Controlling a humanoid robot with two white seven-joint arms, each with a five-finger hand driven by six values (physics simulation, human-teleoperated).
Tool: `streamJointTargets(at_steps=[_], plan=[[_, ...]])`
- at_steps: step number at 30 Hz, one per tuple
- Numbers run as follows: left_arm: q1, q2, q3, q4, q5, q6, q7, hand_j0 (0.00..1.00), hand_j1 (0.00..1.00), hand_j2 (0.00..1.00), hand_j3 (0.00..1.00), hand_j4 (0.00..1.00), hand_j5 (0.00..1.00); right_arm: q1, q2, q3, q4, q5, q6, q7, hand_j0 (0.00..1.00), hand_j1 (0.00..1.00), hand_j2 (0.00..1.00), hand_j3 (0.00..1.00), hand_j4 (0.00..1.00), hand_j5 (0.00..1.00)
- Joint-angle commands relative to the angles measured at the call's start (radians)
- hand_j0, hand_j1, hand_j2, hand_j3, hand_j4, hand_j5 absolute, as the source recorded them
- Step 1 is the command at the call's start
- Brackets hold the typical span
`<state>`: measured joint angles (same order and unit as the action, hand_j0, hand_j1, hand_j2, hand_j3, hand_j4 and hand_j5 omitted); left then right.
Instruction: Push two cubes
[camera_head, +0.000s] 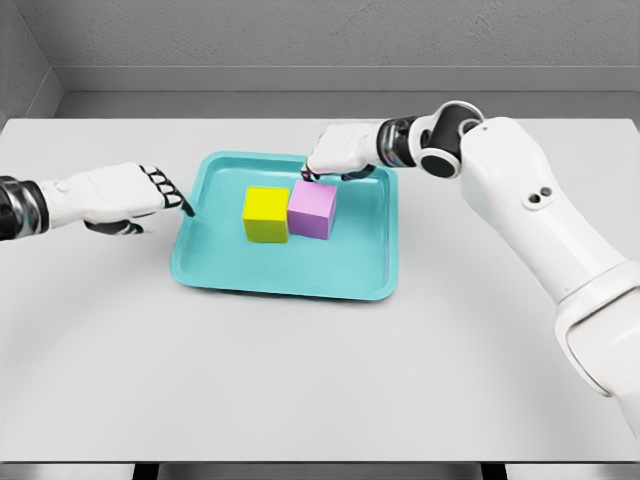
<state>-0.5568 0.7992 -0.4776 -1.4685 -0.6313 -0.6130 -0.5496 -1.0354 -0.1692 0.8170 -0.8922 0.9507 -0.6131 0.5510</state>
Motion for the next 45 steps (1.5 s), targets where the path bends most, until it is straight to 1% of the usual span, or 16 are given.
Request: streamJointTargets(at_steps=[1, 4, 14, 23, 29, 31, 32, 33, 34, 35, 36, 37, 39, 41, 42, 45], plan=[[0.0, 0.014, 0.028, 0.054, 0.012, 0.002, 0.0, 0.79, 0.79, 0.79, 0.79, 0.79, 0.79, -0.002, 0.008, 0.002, -0.001, -0.003, 0.002, 0.0, 0.64, 0.64, 0.64, 0.64, 0.64, 0.64], [0.0, 0.017, 0.06, 0.112, 0.013, 0.002, 0.0, 0.79, 0.79, 0.79, 0.79, 0.79, 0.79, -0.002, 0.01, 0.013, -0.004, -0.004, 0.002, 0.0, 0.65, 0.65, 0.65, 0.65, 0.65, 0.65], [0.0, 0.032, 0.06, 0.122, 0.013, 0.002, 0.0, 0.79, 0.79, 0.79, 0.79, 0.79, 0.79, 0.003, 0.008, 0.013, -0.034, -0.004, 0.002, 0.0, 0.64, 0.64, 0.64, 0.64, 0.64, 0.64], [0.002, 0.032, 0.06, 0.122, 0.016, 0.002, 0.0, 0.79, 0.79, 0.79, 0.79, 0.79, 0.79, 0.002, 0.008, 0.013, -0.028, -0.004, 0.002, 0.0, 0.64, 0.64, 0.64, 0.64, 0.64, 0.64], [0.002, 0.049, 0.06, 0.12, 0.039, 0.002, 0.0, 0.81, 0.81, 0.81, 0.81, 0.81, 0.81, -0.031, -0.003, 0.001, -0.021, -0.004, 0.002, 0.0, 0.65, 0.65, 0.65, 0.65, 0.65, 0.65], [0.0, 0.051, 0.06, 0.12, 0.041, 0.002, 0.0, 0.84, 0.84, 0.84, 0.84, 0.84, 0.84, -0.037, -0.045, -0.061, -0.065, -0.016, 0.002, -0.002, 0.65, 0.65, 0.65, 0.65, 0.65, 0.65], [0.0, 0.06, 0.062, 0.12, 0.044, 0.002, 0.002, 0.9, 0.9, 0.9, 0.9, 0.9, 0.9, -0.025, -0.088, -0.114, -0.145, -0.023, 0.002, -0.003, 0.67, 0.67, 0.67, 0.67, 0.67, 0.67], [-0.002, 0.072, 0.062, 0.12, 0.061, 0.002, 0.004, 1.0, 1.0, 1.0, 1.0, 1.0, 1.0, 0.0, -0.148, -0.166, -0.24, -0.046, 0.002, -0.005, 0.7, 0.7, 0.7, 0.7, 0.7, 0.7], [-0.002, 0.077, 0.062, 0.122, 0.07, 0.002, 0.004, 1.0, 1.0, 1.0, 1.0, 1.0, 1.0, 0.066, -0.236, -0.28, -0.372, -0.099, 0.002, -0.005, 0.8, 0.8, 0.8, 0.8, 0.8, 0.8], [-0.002, 0.083, 0.062, 0.122, 0.071, 0.002, 0.005, 1.0, 1.0, 1.0, 1.0, 1.0, 1.0, 0.139, -0.295, -0.397, -0.484, -0.131, 0.002, -0.006, 1.0, 1.0, 1.0, 1.0, 1.0, 1.0], [-0.002, 0.095, 0.066, 0.122, 0.073, 0.002, 0.005, 1.0, 1.0, 1.0, 1.0, 1.0, 1.0, 0.202, -0.34, -0.46, -0.545, -0.167, 0.002, -0.008, 1.0, 1.0, 1.0, 1.0, 1.0, 1.0], [-0.002, 0.101, 0.068, 0.123, 0.073, 0.002, 0.005, 1.0, 1.0, 1.0, 1.0, 1.0, 1.0, 0.274, -0.418, -0.506, -0.599, -0.254, 0.002, -0.008, 1.0, 1.0, 1.0, 1.0, 1.0, 1.0], [-0.014, 0.101, 0.07, 0.123, 0.073, 0.002, 0.005, 1.0, 1.0, 1.0, 1.0, 1.0, 1.0, 0.416, -0.552, -0.619, -0.648, -0.477, 0.002, -0.008, 1.0, 1.0, 1.0, 1.0, 1.0, 1.0], [-0.021, 0.114, 0.07, 0.149, 0.071, 0.002, 0.005, 1.0, 1.0, 1.0, 1.0, 1.0, 1.0, 0.532, -0.624, -0.713, -0.648, -0.644, 0.002, -0.008, 1.0, 1.0, 1.0, 1.0, 1.0, 1.0], [-0.018, 0.117, 0.088, 0.155, 0.071, 0.002, 0.005, 1.0, 1.0, 1.0, 1.0, 1.0, 1.0, 0.598, -0.625, -0.72, -0.646, -0.681, 0.002, -0.01, 1.0, 1.0, 1.0, 1.0, 1.0, 1.0], [-0.017, 0.121, 0.093, 0.155, 0.071, 0.002, 0.005, 1.0, 1.0, 1.0, 1.0, 1.0, 1.0, 0.721, -0.613, -0.713, -0.648, -0.728, 0.002, -0.011, 1.0, 1.0, 1.0, 1.0, 1.0, 1.0]])
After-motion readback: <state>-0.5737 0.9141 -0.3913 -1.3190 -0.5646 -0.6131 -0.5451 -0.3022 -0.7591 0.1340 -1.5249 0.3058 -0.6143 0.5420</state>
